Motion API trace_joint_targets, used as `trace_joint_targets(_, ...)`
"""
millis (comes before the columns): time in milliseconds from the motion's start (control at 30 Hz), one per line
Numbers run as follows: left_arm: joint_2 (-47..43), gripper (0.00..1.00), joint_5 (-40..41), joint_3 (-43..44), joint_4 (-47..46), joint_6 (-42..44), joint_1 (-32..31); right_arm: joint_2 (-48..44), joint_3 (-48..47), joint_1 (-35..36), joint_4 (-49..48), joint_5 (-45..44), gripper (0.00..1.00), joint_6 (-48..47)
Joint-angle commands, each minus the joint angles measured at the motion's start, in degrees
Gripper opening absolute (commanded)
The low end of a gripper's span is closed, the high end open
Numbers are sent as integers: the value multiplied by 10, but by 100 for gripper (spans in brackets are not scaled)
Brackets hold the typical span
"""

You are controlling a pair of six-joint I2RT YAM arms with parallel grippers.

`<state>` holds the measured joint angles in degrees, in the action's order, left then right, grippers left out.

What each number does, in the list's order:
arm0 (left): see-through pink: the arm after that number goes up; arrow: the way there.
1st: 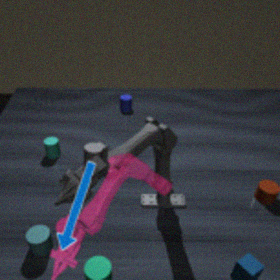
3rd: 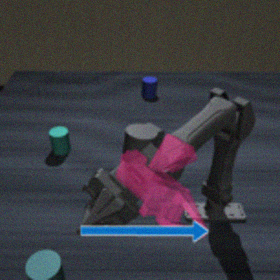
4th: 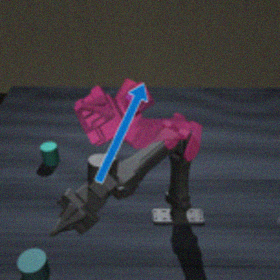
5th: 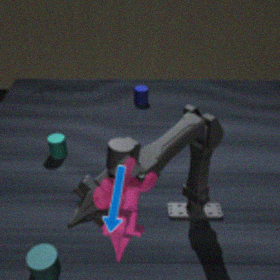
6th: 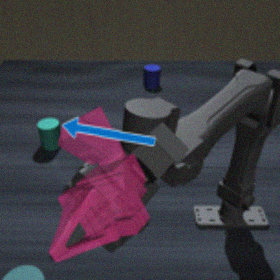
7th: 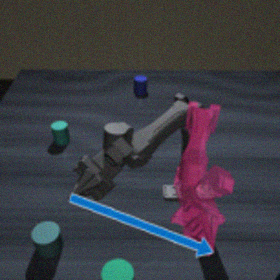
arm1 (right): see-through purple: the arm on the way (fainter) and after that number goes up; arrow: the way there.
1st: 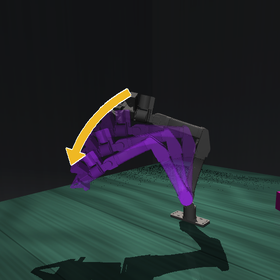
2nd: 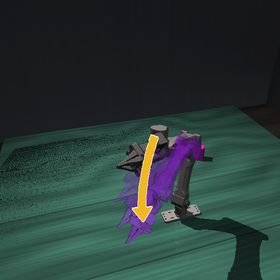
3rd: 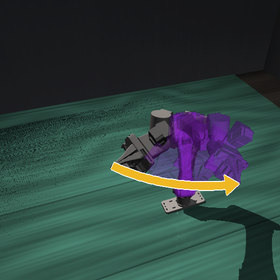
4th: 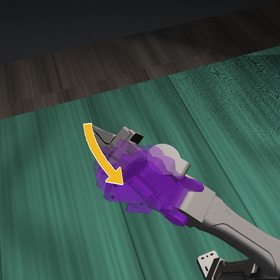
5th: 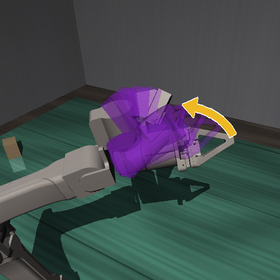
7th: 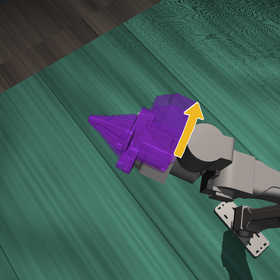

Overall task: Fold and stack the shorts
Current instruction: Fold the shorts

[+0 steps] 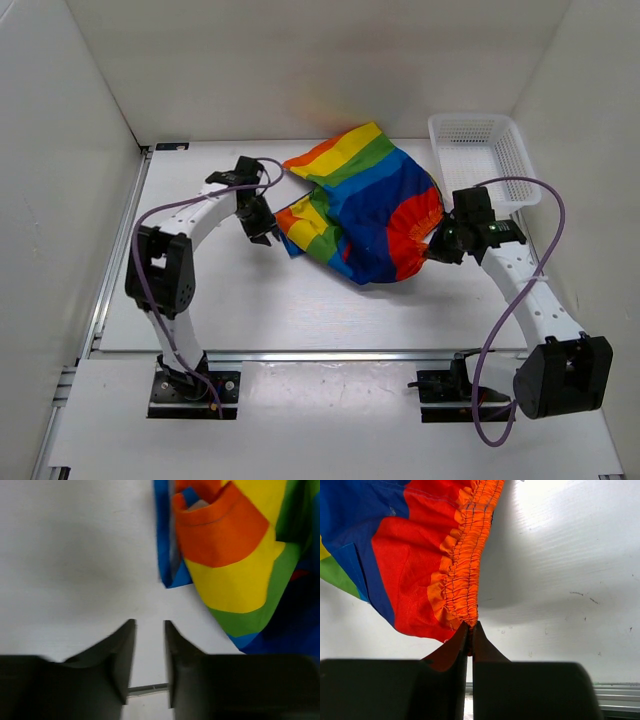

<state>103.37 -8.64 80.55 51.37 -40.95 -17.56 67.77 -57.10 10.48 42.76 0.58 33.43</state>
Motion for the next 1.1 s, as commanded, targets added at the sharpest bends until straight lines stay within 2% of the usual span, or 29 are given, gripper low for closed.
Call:
trace_joint_targets(0,35,47,-9,69,-18,6,-21,5,-26,-3,-11,1,0,-3)
trace_joint_targets(133,85,58,-9,114,-18,17,-27,5,-31,-8,-5,1,0,-8)
trace_joint_targets(233,115,59,-9,140,-25,17,-27,5,-36,-8,-5,7,0,-13)
trace_joint_targets(300,138,54,-9,154,-25,25,-33,5,-36,-13,0,7,0,-14)
trace_joint_targets(633,202,52,28,227,-30,60,-33,0,-49,-24,11,7,0,-25)
trace_joint_targets(733,208,58,41,241,-30,75,-33,0,-49,-29,11,7,0,-30)
trace_joint_targets(800,208,70,51,241,-30,82,-33,-5,-49,-29,16,7,0,-30)
trace_joint_targets(900,208,79,57,241,-30,100,-33,-5,-49,-29,16,7,0,-30)
trace_joint_targets(1000,213,80,51,228,-30,106,-33,-5,-49,-34,16,7,0,-30)
trace_joint_targets(1067,207,74,51,220,-30,106,-33,-5,-49,-34,16,7,0,-30)
